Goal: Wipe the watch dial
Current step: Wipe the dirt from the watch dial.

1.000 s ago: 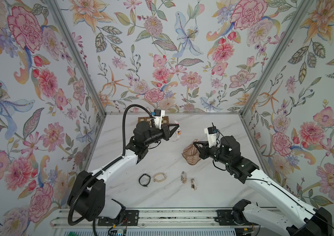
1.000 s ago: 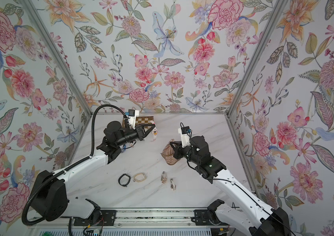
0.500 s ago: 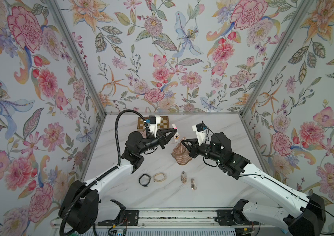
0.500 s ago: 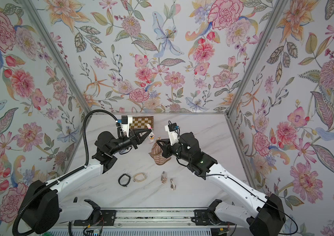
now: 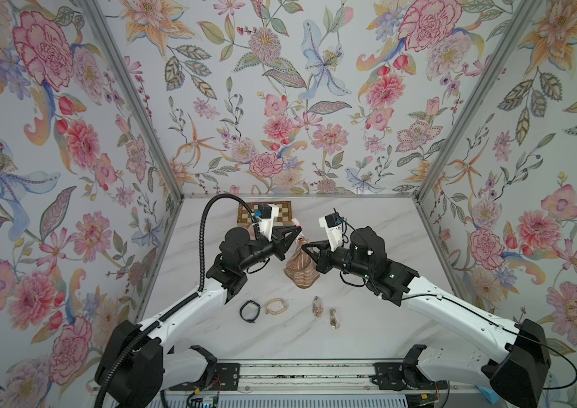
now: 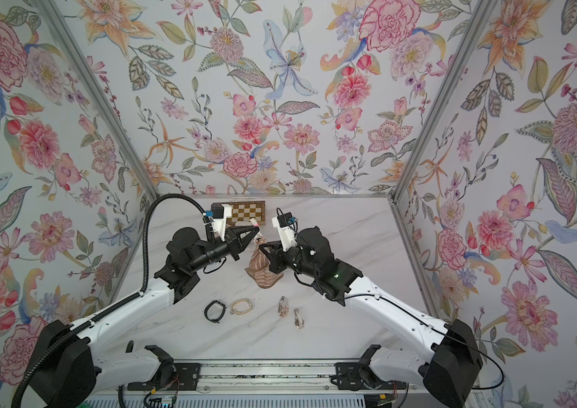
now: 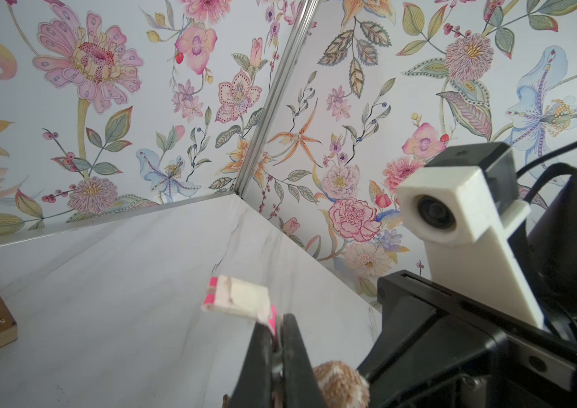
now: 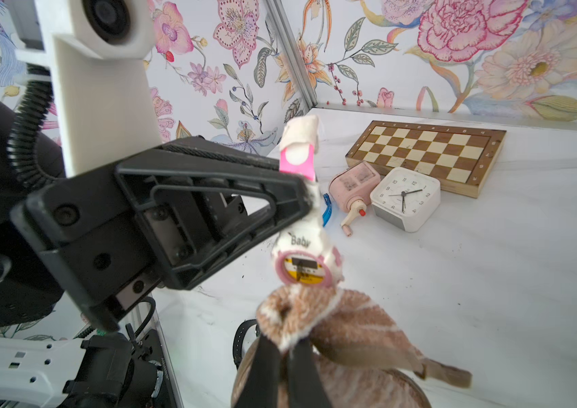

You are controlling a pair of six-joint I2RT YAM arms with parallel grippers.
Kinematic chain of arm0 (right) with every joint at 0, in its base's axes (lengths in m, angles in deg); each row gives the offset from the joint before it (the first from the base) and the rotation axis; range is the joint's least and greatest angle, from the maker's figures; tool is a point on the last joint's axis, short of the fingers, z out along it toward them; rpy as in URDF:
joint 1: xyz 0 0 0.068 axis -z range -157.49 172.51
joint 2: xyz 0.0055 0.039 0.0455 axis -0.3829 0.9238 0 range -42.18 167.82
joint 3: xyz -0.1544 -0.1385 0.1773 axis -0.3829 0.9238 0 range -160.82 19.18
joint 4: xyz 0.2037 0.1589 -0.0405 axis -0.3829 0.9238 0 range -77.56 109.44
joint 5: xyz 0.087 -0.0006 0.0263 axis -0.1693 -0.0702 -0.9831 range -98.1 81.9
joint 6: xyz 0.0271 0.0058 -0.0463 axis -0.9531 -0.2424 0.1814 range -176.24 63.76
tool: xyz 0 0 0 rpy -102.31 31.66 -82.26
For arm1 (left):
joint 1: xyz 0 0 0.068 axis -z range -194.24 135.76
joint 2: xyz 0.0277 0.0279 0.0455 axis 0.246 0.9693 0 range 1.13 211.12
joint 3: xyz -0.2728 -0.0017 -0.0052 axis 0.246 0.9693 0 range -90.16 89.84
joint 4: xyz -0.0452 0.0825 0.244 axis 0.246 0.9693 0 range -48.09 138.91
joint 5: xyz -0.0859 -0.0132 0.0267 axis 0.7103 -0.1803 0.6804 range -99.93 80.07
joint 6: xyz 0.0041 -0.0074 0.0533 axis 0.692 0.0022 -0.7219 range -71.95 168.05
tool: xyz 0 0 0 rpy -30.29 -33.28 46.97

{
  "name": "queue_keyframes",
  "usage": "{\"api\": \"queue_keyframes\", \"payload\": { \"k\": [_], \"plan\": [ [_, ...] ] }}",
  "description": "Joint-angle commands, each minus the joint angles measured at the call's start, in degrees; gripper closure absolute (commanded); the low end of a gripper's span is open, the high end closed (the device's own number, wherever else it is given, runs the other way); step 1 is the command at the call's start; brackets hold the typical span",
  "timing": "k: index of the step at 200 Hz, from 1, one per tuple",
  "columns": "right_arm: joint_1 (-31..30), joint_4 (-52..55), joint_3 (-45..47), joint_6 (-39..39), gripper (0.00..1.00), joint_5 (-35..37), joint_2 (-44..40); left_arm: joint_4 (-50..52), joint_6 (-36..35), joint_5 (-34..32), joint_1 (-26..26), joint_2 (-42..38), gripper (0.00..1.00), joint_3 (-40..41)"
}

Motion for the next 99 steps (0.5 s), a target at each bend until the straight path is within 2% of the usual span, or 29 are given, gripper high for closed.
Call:
{"api": "queue_keyframes", "payload": {
  "k": [1, 39, 99],
  "plan": [
    [-0.29, -3.25, -2.12, -0.42, 1.0, 0.34, 0.89, 1.43, -1.21, -0.44, 0.5, -1.63, 1.0, -0.95],
    [0.09, -3.66, -3.06, 0.02, 1.0, 0.51, 3.15, 1.2, 0.1, 2.25, 0.57, -2.21, 1.0, -0.61],
    [2.0, -4.09, -2.12, -0.51, 1.0, 1.04, 4.37, -4.27, 4.13, 10.73, 0.29, -1.65, 1.0, 0.54]
  ]
}}
